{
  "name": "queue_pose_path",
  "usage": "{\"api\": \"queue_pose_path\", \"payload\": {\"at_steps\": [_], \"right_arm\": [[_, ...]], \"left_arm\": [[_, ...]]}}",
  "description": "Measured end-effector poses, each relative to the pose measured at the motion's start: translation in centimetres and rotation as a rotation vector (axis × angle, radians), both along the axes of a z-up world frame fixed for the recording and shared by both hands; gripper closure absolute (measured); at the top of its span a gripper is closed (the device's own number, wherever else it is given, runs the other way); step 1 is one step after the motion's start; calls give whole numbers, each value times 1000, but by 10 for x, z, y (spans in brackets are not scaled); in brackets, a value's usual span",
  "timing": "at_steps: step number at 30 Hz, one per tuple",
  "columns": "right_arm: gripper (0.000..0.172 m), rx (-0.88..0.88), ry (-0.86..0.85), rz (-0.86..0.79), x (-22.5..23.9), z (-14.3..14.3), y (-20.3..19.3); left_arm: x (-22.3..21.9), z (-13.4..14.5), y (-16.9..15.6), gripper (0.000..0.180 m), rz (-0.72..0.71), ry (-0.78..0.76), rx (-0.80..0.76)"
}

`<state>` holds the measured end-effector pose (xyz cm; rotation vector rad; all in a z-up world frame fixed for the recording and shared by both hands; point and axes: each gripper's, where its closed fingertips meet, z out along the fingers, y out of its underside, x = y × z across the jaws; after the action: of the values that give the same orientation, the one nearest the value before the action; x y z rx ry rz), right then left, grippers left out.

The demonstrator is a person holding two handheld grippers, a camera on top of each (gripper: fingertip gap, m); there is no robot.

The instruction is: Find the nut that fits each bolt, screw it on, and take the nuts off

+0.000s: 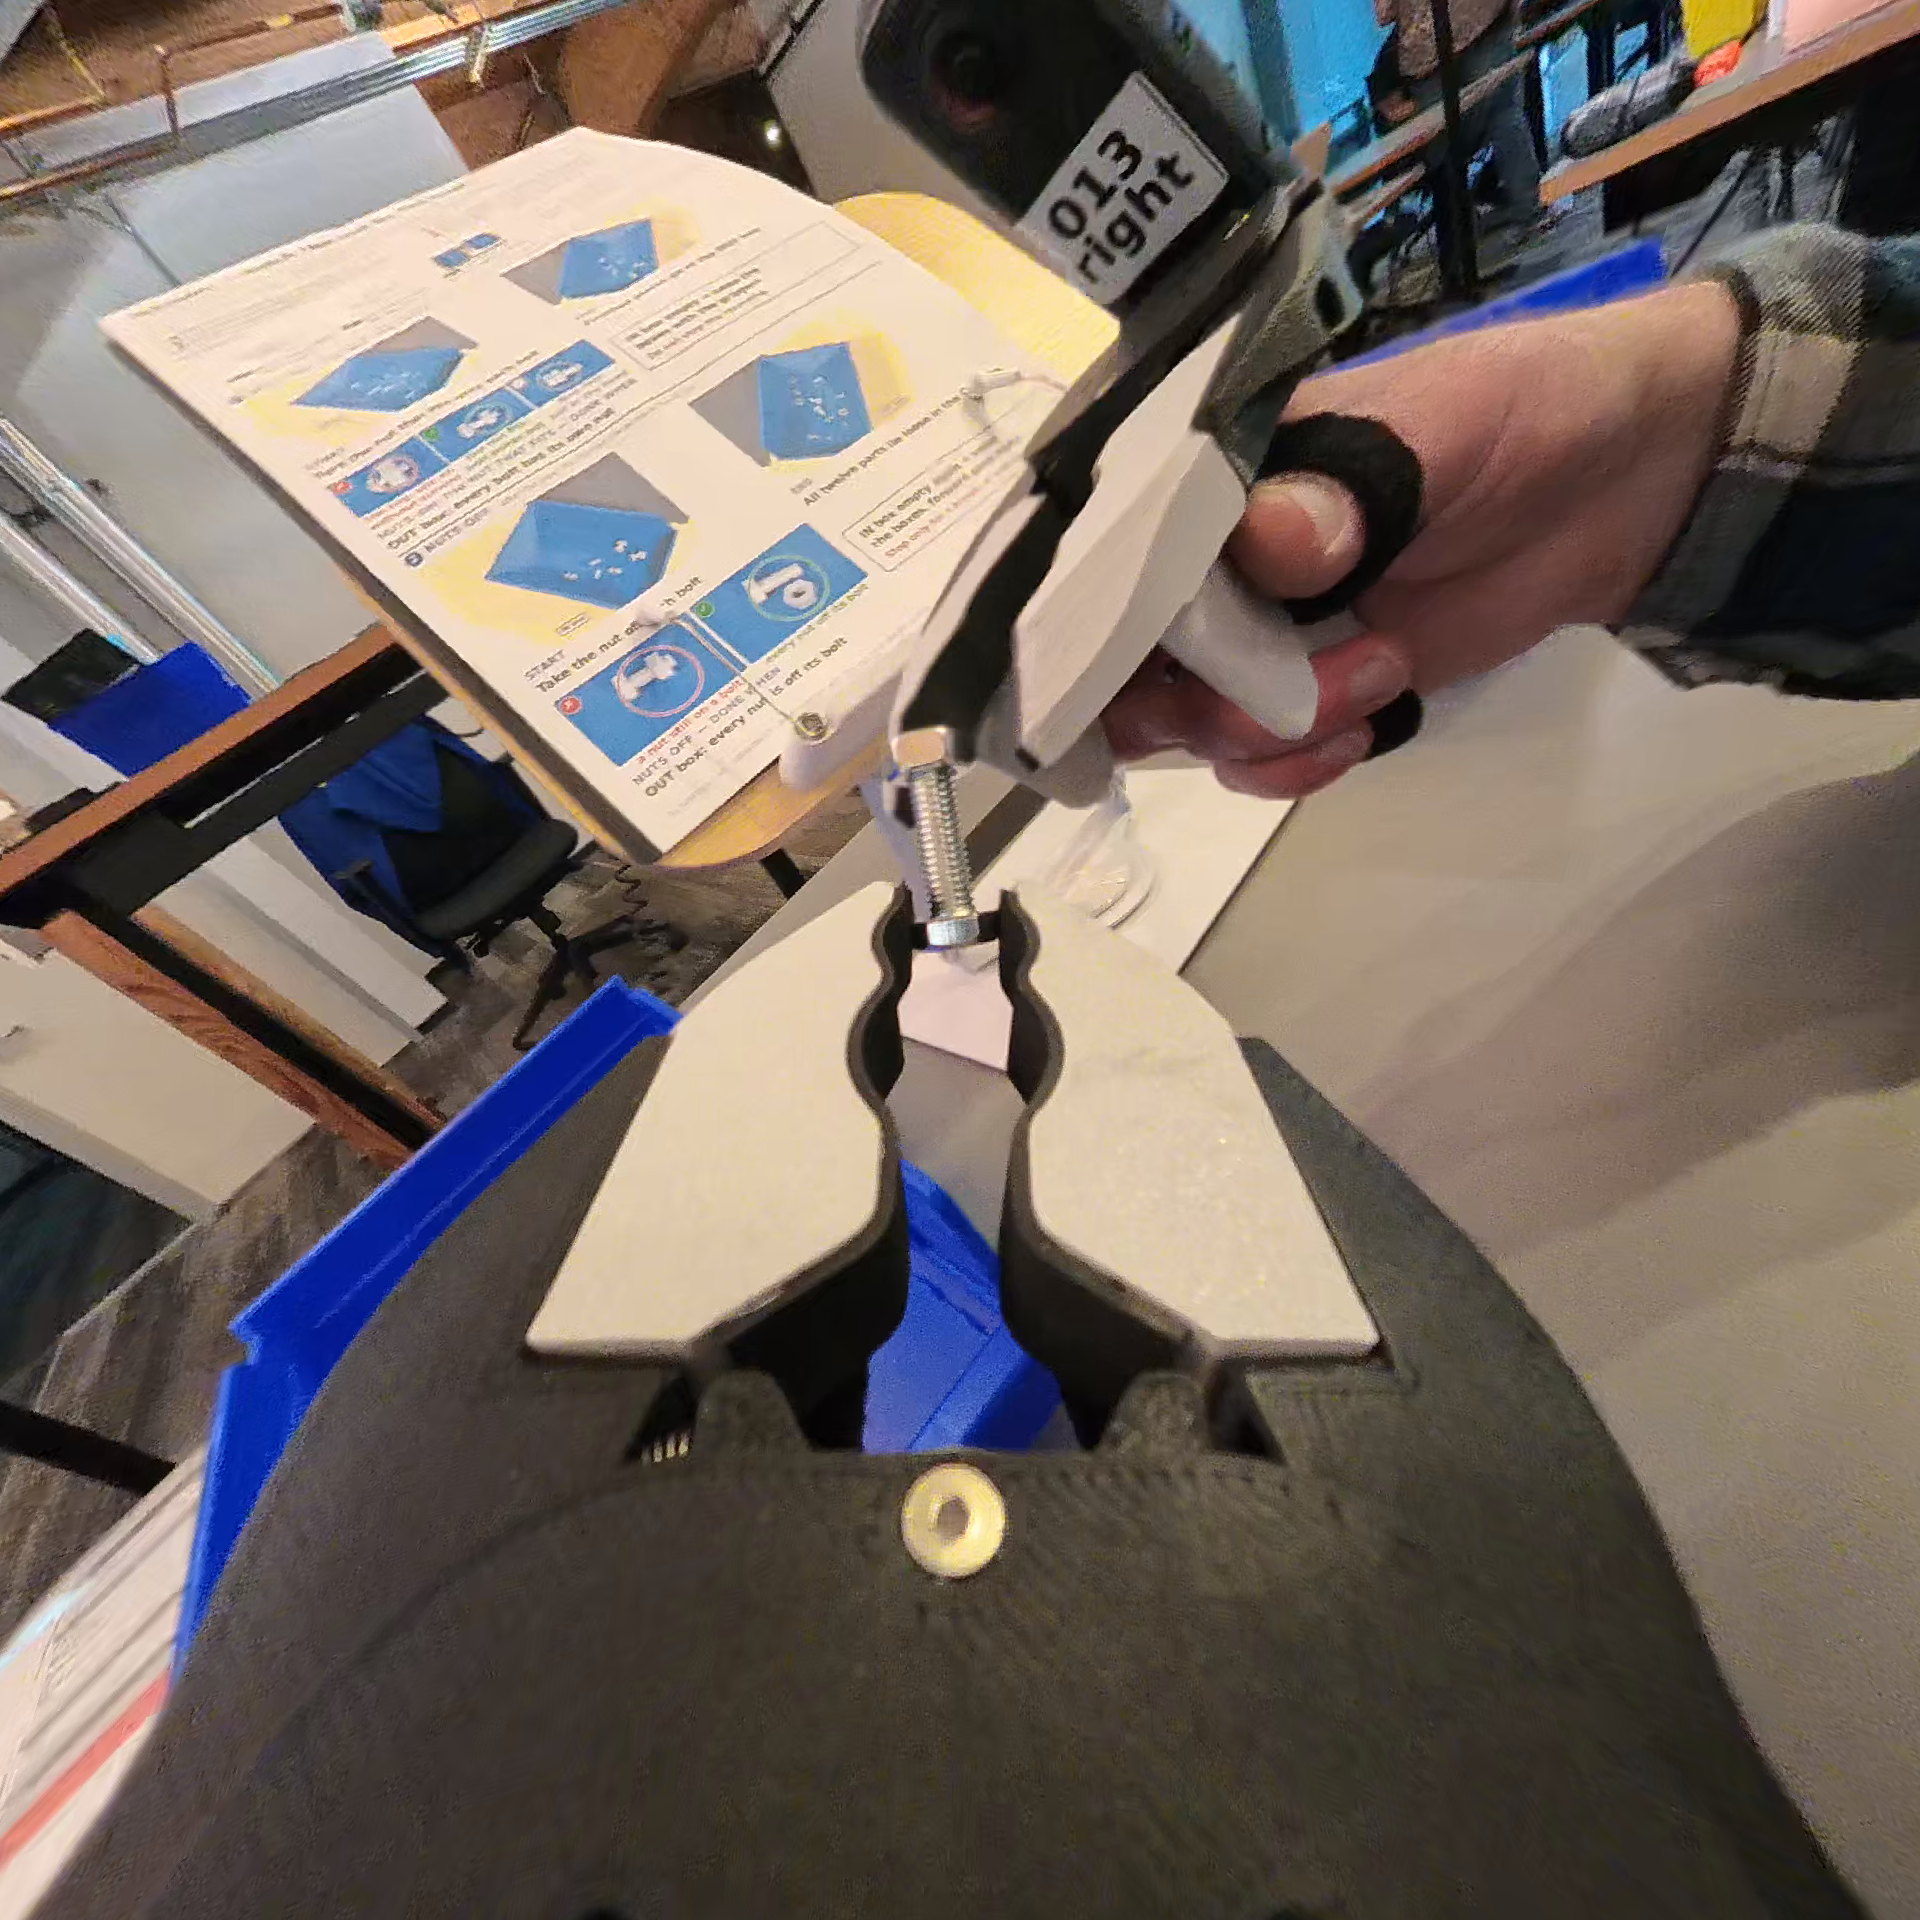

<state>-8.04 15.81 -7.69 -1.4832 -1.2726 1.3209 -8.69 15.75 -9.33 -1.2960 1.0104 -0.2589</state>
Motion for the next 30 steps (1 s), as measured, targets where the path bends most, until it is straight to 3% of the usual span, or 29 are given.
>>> {"api": "queue_pose_path", "payload": {"at_steps": [8, 14, 23, 26, 30], "right_arm": [[137, -101, -40, -36, 7, -18, 3], [153, -150, -101, -21, 5, -31, 0], [156, -123, -70, -34, 4, -32, 4], [156, -149, 12, -23, 7, -22, 5], [156, -254, 130, 6, 15, -16, 6]], "left_arm": [[13, -29, 13, 165, 143, 248, 108], [15, -32, 13, 165, 170, 307, 153], [15, -33, 14, 164, 151, 289, 131], [12, -24, 14, 147, 164, 237, 156], [19, -20, 5, 144, 106, 214, 186]]}}
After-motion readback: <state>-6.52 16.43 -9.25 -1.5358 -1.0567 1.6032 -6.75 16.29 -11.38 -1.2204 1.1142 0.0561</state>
